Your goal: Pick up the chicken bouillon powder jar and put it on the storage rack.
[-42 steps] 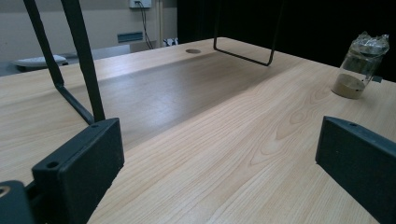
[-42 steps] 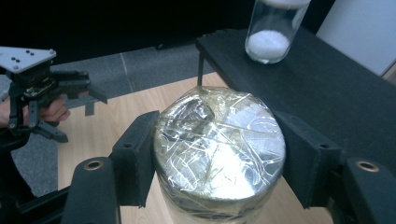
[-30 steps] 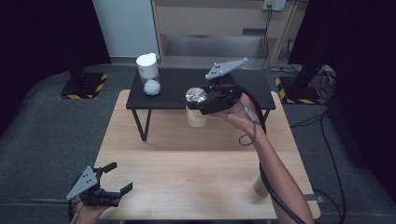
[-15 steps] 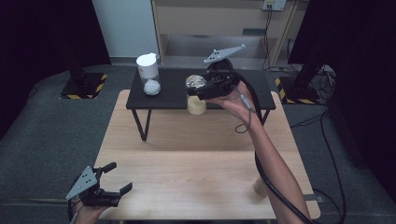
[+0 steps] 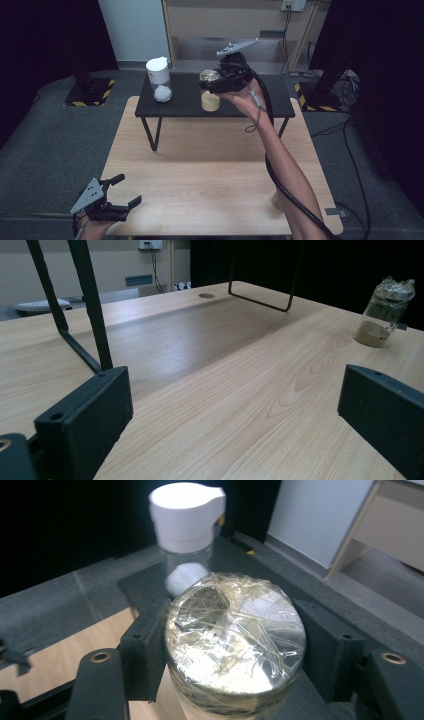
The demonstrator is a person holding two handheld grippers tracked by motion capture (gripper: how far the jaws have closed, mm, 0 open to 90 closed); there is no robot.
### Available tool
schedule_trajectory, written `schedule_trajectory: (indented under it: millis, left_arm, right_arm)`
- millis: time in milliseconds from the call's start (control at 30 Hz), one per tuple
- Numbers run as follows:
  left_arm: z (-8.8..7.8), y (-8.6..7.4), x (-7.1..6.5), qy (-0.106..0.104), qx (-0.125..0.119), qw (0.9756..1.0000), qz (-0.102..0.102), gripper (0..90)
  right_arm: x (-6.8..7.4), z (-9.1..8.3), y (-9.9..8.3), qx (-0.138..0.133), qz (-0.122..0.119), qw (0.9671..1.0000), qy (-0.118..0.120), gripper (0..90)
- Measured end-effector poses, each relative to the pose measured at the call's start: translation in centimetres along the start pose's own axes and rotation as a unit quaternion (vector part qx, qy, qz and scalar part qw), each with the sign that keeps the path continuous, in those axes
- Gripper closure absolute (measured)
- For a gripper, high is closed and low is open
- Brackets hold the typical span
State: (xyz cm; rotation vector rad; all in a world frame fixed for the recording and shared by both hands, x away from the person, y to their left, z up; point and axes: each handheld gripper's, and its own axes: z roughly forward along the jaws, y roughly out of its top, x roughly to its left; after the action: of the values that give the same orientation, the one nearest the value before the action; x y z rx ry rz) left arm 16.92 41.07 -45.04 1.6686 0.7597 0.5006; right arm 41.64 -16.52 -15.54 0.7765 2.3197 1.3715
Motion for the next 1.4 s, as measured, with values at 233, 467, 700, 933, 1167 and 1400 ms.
schedule_trajectory:
  millis: [233, 467, 700, 933, 1167, 1400]
  left_arm:
    - [0.0, 0.0, 0.0, -0.001, -0.001, 1.0000, -0.002, 0.1]
    - [0.0, 0.0, 0.0, -0.001, 0.000, 1.0000, -0.002, 0.1]
    - [0.0, -0.1, 0.1, -0.001, -0.002, 1.0000, -0.004, 0.1]
    - [0.0, -0.2, 0.2, -0.002, -0.003, 1.0000, -0.005, 0.1]
    - [0.0, -0.2, 0.3, -0.002, -0.003, 1.0000, -0.006, 0.2]
    - [0.0, -0.2, 0.3, -0.002, -0.002, 1.0000, -0.006, 0.2]
  right_arm:
    - [-0.3, 1.0, 0.4, -0.004, 0.018, 0.9994, -0.031, 35.3]
    - [-0.5, 2.0, 0.8, -0.006, 0.026, 0.9978, -0.061, 35.3]
    - [-0.6, 3.1, 0.9, -0.004, 0.032, 0.9963, -0.079, 35.4]
    - [-0.9, 4.1, 0.6, -0.004, 0.040, 0.9949, -0.093, 35.3]
    - [-0.9, 5.1, 0.0, 0.003, 0.041, 0.9940, -0.101, 35.3]
    - [-1.1, 5.7, -0.6, 0.006, 0.046, 0.9940, -0.099, 35.3]
